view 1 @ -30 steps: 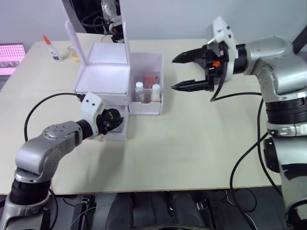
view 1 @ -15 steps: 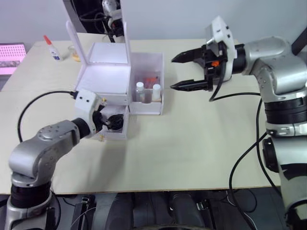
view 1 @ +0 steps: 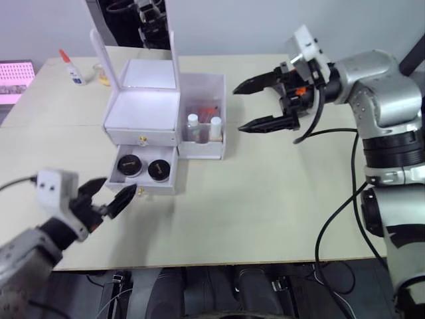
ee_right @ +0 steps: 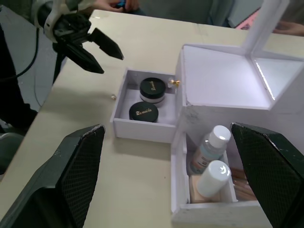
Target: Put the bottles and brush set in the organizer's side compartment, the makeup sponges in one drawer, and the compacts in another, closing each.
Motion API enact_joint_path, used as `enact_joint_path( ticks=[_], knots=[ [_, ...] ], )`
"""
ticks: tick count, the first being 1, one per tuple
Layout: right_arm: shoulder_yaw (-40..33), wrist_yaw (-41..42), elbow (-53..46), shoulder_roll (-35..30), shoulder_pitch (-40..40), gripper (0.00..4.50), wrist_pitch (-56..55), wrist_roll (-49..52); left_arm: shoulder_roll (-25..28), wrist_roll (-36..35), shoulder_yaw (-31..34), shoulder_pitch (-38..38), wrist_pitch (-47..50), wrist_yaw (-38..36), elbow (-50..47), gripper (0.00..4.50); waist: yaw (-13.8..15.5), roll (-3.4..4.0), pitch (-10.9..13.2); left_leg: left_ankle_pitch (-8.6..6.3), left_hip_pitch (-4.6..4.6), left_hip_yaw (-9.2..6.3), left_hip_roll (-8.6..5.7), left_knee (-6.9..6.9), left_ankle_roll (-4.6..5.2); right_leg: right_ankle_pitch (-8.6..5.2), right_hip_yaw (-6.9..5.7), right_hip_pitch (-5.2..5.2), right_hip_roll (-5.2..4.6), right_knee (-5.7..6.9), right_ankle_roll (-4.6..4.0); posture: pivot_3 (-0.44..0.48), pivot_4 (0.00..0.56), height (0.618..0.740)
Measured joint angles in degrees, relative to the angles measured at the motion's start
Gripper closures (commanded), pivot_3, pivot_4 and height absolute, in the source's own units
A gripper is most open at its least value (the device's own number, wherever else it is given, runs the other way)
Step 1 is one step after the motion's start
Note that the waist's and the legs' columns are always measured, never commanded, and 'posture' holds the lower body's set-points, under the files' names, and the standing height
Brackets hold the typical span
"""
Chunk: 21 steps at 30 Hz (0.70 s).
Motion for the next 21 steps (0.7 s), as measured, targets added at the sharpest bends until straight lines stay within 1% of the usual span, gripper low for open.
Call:
enact_joint_path(
  ticks=[2, 4, 5, 6, 7, 8, 9, 11, 14, 18, 21],
  knots=[
    [0.23, 0.37, -0.04, 0.67, 0.02, 0.0, 0.2, 0.09, -3.26, 4.24, -0.66, 8.03, -7.56, -3.92, 1.32, 0.9, -0.02, -0.01, -0.02, -0.01, 0.01, 0.0, 0.0, -0.01, -0.01, 0.0, 0.0, -0.02, 0.0, -0.02, -0.02, 0.0, 0.15, 0.74],
    [0.42, 0.44, -0.05, 0.8, 0.11, 0.0, 0.68, 0.09, -6.7, 7.91, -2.48, 12.22, -13.72, -6.22, 3.92, 1.95, 0.16, 0.0, -0.02, -0.02, -0.02, -0.01, 0.0, 0.02, -0.02, 0.01, -0.01, -0.05, -0.02, -0.05, -0.04, 0.0, 0.15, 0.74],
    [0.48, 0.41, -0.13, 1.01, 0.11, 0.0, 0.77, 0.09, -8.01, 9.75, -3.82, 13.22, -16.77, -7.09, 5.11, 2.36, 0.23, -0.01, -0.02, -0.02, -0.02, -0.01, 0.0, 0.06, -0.03, 0.01, -0.01, -0.03, -0.02, -0.08, -0.04, 0.0, 0.15, 0.74],
    [0.49, 0.37, -0.21, 1.22, 0.12, 0.0, 0.78, 0.09, -8.72, 11.19, -5.37, 13.63, -18.94, -7.66, 6.1, 3.02, 0.24, -0.01, -0.02, -0.03, -0.04, -0.01, 0.0, 0.07, -0.04, 0.01, -0.01, -0.02, -0.02, -0.21, -0.05, 0.0, 0.15, 0.74],
    [0.5, 0.34, -0.25, 1.28, 0.15, 0.0, 0.8, 0.08, -8.68, 12.93, -7.47, 13.2, -20.89, -7.9, 7.2, 3.5, 0.26, 0.02, -0.02, -0.04, -0.04, -0.02, 0.0, 0.03, -0.05, 0.01, -0.01, -0.05, -0.02, -0.4, -0.04, 0.0, 0.15, 0.74],
    [0.5, 0.31, -0.28, 1.31, 0.18, 0.0, 0.83, 0.08, -8.63, 14.73, -10.22, 11.54, -22.47, -7.93, 8.74, 4.03, 0.26, 0.08, -0.04, -0.09, -0.04, -0.02, 0.0, -0.01, -0.14, 0.02, -0.01, -0.03, -0.01, -0.61, -0.04, 0.0, 0.15, 0.74],
    [0.51, 0.28, -0.36, 1.37, 0.21, 0.0, 0.84, 0.08, -8.62, 15.87, -12.31, 9.14, -23.42, -7.59, 10.21, 4.42, 0.2, 0.08, -0.05, -0.11, -0.11, -0.02, 0.0, 0.04, -0.17, 0.07, -0.01, 0.06, -0.01, -0.63, -0.12, 0.0, 0.15, 0.74],
    [0.51, 0.24, -0.72, 1.45, 0.28, 0.0, 0.84, 0.08, -8.34, 17.62, -15.22, 5.09, -24.98, -6.79, 12.66, 4.42, 0.08, 0.07, -0.06, -0.03, -0.23, 0.03, -0.01, 0.04, -0.04, 0.16, -0.01, 0.1, -0.03, -0.7, -0.25, 0.0, 0.15, 0.74],
    [0.5, 0.13, -0.92, 1.37, 0.62, 0.0, 0.67, -0.04, -7.23, 18.93, -17.3, 2.18, -26.61, -6.44, 15.32, 4.42, -0.05, 0.03, -0.08, -0.08, -0.22, 0.07, -0.01, -0.09, -0.07, 0.15, 0.01, 0.04, -0.01, -0.66, -0.19, 0.0, 0.15, 0.74],
    [0.49, -0.66, -1.0, 0.98, 1.53, 0.0, 0.51, -0.37, -4.36, 19.22, -17.87, -2.9, -26.87, -6.74, 20.09, 4.42, 0.21, 0.03, -0.08, -0.06, -0.12, -0.04, 0.02, -0.2, -0.04, 0.03, -0.03, -0.12, 0.07, -0.17, -0.02, 0.0, 0.15, 0.74],
    [0.43, -1.36, -1.35, 0.74, 1.88, 0.0, 0.08, -0.43, -2.34, 19.34, -18.95, -5.82, -26.91, -7.4, 22.31, 4.42, 0.14, 0.04, -0.08, -0.06, -0.1, -0.04, 0.02, 0.01, -0.05, 0.03, -0.03, -0.11, 0.07, 0.0, -0.03, 0.0, 0.15, 0.74]
  ],
)
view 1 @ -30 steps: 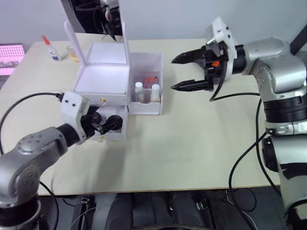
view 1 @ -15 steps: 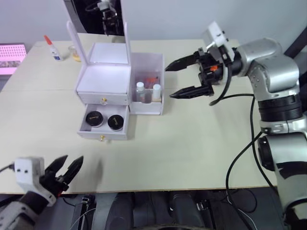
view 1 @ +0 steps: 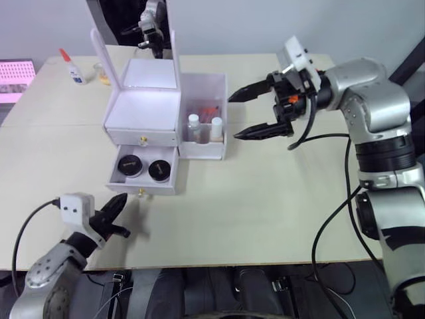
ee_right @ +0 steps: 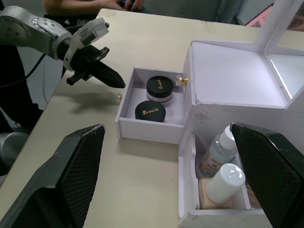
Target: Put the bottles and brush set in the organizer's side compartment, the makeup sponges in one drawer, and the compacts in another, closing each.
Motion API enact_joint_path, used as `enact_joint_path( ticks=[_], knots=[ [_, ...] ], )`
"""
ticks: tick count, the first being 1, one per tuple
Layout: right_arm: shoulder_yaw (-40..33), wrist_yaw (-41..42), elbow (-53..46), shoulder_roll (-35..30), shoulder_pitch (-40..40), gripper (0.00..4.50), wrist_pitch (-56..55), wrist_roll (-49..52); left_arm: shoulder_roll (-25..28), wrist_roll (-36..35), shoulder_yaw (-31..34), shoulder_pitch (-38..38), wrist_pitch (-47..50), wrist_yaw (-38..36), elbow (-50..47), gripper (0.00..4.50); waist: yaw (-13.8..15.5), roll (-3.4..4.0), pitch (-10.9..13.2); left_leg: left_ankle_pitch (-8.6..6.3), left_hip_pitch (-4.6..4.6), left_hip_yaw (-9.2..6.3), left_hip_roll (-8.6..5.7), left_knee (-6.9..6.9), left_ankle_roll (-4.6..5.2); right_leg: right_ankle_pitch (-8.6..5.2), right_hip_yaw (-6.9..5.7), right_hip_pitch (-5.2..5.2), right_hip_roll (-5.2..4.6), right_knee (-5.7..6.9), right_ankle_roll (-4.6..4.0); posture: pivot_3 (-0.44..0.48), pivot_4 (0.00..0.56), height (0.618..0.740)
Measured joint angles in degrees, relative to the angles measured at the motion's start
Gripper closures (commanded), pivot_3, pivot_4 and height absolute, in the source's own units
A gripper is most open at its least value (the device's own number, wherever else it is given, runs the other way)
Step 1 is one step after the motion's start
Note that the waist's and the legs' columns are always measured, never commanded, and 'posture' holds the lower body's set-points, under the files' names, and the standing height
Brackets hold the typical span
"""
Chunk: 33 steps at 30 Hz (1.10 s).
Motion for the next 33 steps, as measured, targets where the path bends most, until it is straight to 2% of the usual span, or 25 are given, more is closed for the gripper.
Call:
enact_joint_path(
  ticks=[9, 13, 25, 33],
  knots=[
    [-0.04, -2.97, -0.94, -0.05, 0.12, 0.0, -0.25, -0.21, 5.25, 0.92, -1.31, -11.09, -0.18, -1.68, 9.14, 4.42, 0.04, 0.0, 0.0, 0.0, 0.01, 0.0, -0.01, 0.01, 0.0, 0.0, 0.01, 0.03, -0.01, 0.03, 0.02, 0.0, 0.15, 0.74],
    [0.09, -3.85, -1.21, 0.05, 0.17, 0.0, -0.24, -0.6, 6.27, 2.0, -3.94, -16.49, -0.86, -2.92, 13.64, 4.42, 0.15, 0.0, 0.0, 0.01, 0.01, -0.01, -0.01, 0.04, 0.0, 0.01, 0.0, 0.04, -0.01, 0.07, 0.03, 0.0, 0.15, 0.74],
    [0.13, -5.59, -3.3, 0.11, 0.2, 0.0, 2.17, -0.57, 6.8, 6.41, -8.08, -28.96, -5.22, -3.45, 27.3, 4.42, 0.1, 0.0, 0.0, 0.01, 0.02, -0.01, -0.01, 0.02, 0.01, 0.01, 0.0, 0.04, 0.0, 0.09, 0.06, 0.0, 0.15, 0.74],
    [0.05, -7.29, -6.02, -0.1, 2.59, 0.0, 4.23, -0.31, 6.77, 7.13, -9.7, -32.8, -6.24, -3.61, 31.36, 4.42, 1.09, 0.0, 0.0, 0.03, 0.02, -0.02, -0.01, 0.06, -0.01, 0.02, 0.0, 0.04, 0.0, 0.12, 0.06, 0.0, 0.15, 0.74]
  ],
)
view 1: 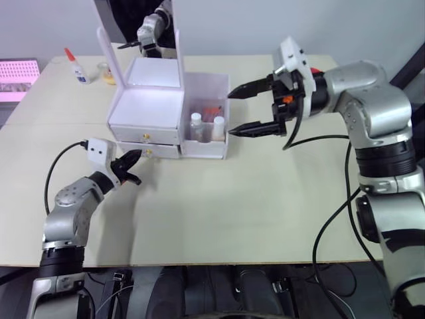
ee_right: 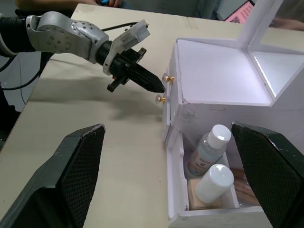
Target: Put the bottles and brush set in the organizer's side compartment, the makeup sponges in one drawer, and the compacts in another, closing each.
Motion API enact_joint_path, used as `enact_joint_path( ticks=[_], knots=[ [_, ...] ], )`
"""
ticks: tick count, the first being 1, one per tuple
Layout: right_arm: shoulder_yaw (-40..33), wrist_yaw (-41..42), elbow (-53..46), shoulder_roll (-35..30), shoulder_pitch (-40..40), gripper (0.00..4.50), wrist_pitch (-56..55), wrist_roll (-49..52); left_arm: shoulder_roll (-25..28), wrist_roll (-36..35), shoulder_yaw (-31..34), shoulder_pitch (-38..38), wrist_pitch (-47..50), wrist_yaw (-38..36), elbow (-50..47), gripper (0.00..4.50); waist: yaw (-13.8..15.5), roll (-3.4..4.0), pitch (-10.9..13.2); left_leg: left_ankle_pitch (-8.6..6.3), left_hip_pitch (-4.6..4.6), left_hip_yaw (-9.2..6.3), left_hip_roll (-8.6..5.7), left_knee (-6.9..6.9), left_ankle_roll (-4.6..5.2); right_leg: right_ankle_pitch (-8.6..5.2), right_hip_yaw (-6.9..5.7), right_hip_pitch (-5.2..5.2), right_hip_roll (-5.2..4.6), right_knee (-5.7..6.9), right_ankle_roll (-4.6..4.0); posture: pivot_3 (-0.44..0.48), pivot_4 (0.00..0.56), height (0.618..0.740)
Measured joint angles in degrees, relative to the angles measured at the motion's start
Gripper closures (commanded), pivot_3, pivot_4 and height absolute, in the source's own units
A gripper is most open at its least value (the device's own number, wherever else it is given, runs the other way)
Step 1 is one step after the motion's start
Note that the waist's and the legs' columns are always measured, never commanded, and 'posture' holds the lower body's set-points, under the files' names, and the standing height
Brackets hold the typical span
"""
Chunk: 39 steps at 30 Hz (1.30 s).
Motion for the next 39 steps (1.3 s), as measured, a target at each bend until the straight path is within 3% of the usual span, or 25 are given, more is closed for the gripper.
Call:
enact_joint_path(
  ticks=[24, 27, 31, 35, 38, 39],
  knots=[
    [-0.01, -3.48, -1.81, -0.68, 4.53, 0.0, 0.07, 0.26, -1.49, 0.09, -2.65, -2.73, 0.09, -2.1, -0.03, 4.42, 0.57, 0.0, 0.0, 0.0, 0.0, 0.0, 0.0, 0.01, 0.0, 0.0, 0.0, 0.02, 0.0, -0.02, 0.01, 0.0, 0.15, 0.74],
    [0.12, -2.98, -1.56, -2.15, 5.23, 0.0, 1.24, 0.17, 0.72, -0.35, -1.95, -0.07, 1.27, -2.37, -2.82, 4.42, 0.38, 0.0, 0.0, 0.0, -0.01, 0.01, 0.0, -0.04, 0.0, -0.01, 0.0, 0.02, -0.01, -0.06, 0.01, 0.0, 0.15, 0.74],
    [-0.52, -2.65, 1.07, -3.62, 9.05, 0.0, -1.17, -0.74, 6.33, -4.08, 3.76, 11.2, 6.23, -4.47, -12.75, 4.42, -0.63, -0.01, 0.0, 0.0, 0.0, 0.01, 0.02, -0.18, 0.0, -0.05, 0.0, -0.01, -0.01, -0.12, 0.02, 0.0, 0.15, 0.74],
    [-6.8, -5.64, 7.8, -3.56, 13.56, 0.0, -5.53, 0.32, 9.05, -9.9, 14.44, 20.16, 10.83, -4.74, -20.39, 3.15, -0.74, 0.0, 0.03, 0.0, 0.0, 0.01, 0.01, -0.07, 0.0, -0.05, 0.0, -0.01, -0.03, -0.07, 0.0, 0.0, 0.15, 0.74],
    [-11.87, -7.2, 11.71, -4.14, 16.52, 0.0, -11.54, 0.49, 10.35, -12.14, 21.04, 23.64, 11.63, -4.72, -24.08, 1.41, -0.68, -0.04, 0.0, -0.01, 0.03, 0.02, 0.0, -0.01, -0.01, -0.05, 0.0, 0.09, -0.05, -0.13, -0.02, 0.0, 0.15, 0.74],
    [-12.96, -7.7, 12.96, -4.37, 17.53, 0.0, -13.67, 0.31, 10.51, -12.45, 22.31, 24.84, 11.74, -4.73, -24.64, 1.02, -0.72, -0.04, 0.0, -0.01, 0.05, 0.03, 0.0, -0.02, -0.01, -0.05, 0.01, 0.11, -0.05, -0.16, -0.01, 0.0, 0.15, 0.74]
  ],
)
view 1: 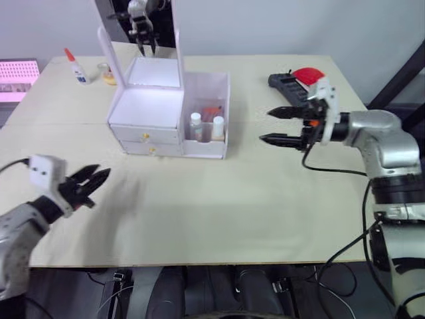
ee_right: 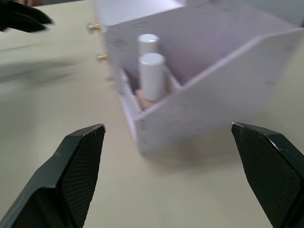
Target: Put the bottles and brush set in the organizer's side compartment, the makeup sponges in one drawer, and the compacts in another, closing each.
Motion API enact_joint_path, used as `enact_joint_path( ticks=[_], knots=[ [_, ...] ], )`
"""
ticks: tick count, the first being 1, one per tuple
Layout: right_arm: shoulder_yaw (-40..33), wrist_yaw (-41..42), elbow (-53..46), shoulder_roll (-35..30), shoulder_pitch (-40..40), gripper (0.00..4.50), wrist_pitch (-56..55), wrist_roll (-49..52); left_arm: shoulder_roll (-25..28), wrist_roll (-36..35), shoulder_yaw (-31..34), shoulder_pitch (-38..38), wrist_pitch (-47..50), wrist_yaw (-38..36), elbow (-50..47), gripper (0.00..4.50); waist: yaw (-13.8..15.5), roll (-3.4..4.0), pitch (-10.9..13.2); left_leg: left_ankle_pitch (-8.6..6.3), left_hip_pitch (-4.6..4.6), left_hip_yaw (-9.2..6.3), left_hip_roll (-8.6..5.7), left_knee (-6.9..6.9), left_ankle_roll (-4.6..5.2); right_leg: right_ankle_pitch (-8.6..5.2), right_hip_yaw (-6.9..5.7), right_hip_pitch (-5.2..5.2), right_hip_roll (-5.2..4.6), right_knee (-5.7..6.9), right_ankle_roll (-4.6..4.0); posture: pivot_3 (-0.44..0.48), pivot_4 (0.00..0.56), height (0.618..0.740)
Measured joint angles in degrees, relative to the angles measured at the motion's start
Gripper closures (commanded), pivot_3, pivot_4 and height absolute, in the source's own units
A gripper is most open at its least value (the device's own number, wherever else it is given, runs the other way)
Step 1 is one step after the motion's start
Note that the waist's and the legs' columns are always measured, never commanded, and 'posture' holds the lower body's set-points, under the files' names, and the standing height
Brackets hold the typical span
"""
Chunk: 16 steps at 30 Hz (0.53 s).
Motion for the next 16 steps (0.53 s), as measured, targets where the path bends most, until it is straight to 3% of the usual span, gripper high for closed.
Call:
enact_joint_path(
  ticks=[2, 6, 16],
  knots=[
    [-3.32, -2.99, 4.59, -0.08, 3.04, 0.0, -9.61, -1.47, 0.08, -1.49, 4.41, 3.98, 0.92, -0.22, -0.81, 0.02, -0.28, 0.0, 0.0, 0.0, -0.02, 0.04, 0.0, -0.08, 0.0, 0.0, 0.0, 0.0, -0.01, -0.1, 0.01, 0.0, 0.15, 0.74],
    [-8.36, -9.12, 13.19, -0.01, 7.28, 0.0, -22.51, -3.05, 0.05, -1.05, 11.48, 10.58, 0.82, 0.25, -0.35, 0.02, -0.61, 0.07, 0.04, 0.0, 0.06, 0.05, 0.0, -0.14, 0.0, 0.0, 0.02, -0.03, 0.0, -0.04, 0.0, 0.0, 0.15, 0.74],
    [-9.84, -13.45, 19.97, 2.62, 9.42, 0.0, -27.48, -3.86, -2.67, 9.17, 8.78, 10.48, -10.31, 4.81, -0.52, 0.02, -0.45, 0.04, 0.02, 0.0, 0.22, 0.09, 0.0, -0.09, 0.0, 0.01, 0.09, 0.13, -0.01, -0.03, -0.04, 0.0, 0.15, 0.74]
  ],
)
